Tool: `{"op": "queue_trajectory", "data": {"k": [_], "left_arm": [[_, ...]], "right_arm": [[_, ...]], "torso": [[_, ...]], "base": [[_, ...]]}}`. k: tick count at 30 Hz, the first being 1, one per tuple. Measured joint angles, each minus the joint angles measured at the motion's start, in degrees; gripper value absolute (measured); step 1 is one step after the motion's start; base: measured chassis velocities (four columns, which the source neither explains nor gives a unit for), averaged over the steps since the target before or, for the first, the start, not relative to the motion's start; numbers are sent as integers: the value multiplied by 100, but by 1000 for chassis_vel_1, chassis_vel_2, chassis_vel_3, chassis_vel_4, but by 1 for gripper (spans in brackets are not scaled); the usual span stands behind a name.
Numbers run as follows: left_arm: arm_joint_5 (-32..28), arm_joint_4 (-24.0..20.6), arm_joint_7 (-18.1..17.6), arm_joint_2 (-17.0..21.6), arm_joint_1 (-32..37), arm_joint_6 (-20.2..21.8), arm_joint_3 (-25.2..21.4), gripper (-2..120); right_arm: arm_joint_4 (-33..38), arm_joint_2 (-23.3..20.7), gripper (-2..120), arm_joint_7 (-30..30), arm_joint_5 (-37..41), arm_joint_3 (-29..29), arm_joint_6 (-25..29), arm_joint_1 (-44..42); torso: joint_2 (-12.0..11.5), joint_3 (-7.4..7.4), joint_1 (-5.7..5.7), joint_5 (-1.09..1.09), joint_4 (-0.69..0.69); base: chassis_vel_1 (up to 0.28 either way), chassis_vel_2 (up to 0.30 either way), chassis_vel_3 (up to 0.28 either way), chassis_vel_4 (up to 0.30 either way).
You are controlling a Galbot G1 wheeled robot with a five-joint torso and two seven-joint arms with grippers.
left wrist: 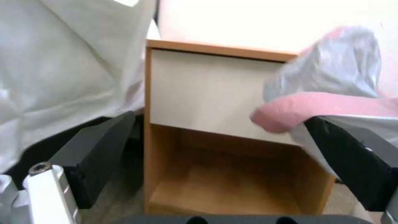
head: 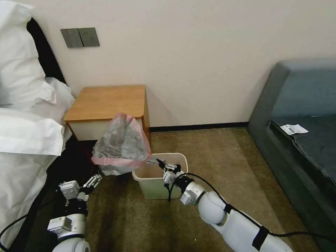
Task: Pick up the garbage bag from the table and place it over the trash can.
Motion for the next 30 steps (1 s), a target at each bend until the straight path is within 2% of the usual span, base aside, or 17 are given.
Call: {"op": "queue_trajectory", "data": {"k": [14,30], "left_arm": [[-740,-310,-159,108,-26,25,-252,100],[-660,-233,-198,27,6,-85,-147,100]], "right_arm": [[-367,-75,0,52,-56,280,236,-18],[-628,-87,0,85,-88,326,298,203]], "torso": [[0,0,0,0,0],[0,0,0,0,0]], "base": [[0,0,0,0],[0,0,0,0]]}}
